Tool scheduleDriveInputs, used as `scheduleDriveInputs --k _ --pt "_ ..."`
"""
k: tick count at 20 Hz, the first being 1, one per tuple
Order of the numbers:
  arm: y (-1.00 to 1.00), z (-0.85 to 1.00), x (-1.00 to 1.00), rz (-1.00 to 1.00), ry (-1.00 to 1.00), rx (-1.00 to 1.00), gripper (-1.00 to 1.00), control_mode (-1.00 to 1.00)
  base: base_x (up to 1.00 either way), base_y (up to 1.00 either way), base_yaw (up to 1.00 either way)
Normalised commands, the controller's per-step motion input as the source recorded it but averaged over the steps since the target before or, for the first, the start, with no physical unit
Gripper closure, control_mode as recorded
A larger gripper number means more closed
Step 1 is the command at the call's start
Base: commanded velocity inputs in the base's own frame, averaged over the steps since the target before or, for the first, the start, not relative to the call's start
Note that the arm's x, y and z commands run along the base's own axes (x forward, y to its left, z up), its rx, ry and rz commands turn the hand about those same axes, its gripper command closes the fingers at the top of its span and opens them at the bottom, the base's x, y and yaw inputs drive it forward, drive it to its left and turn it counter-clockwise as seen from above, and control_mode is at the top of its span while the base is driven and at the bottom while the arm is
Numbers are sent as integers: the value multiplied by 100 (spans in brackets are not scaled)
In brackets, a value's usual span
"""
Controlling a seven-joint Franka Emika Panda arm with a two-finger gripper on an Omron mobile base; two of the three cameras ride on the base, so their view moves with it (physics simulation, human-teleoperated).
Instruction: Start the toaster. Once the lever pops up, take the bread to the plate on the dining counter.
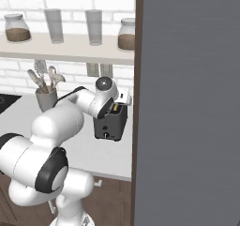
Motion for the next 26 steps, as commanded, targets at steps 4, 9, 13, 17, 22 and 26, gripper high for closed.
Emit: scheduleDriveInputs --k 4,9,13,17,22,26 --pt "0 0 0 0 0 0 -100 -100 0 0 0" --pt "0 0 0 0 0 0 -100 -100 0 0 0" --pt "0 0 0 0 0 0 -100 -100 0 0 0" --pt "0 0 0 0 0 0 -100 -100 0 0 0" --pt "0 0 0 0 0 0 -100 -100 0 0 0" --pt "0 0 0 0 0 0 -100 -100 0 0 0"
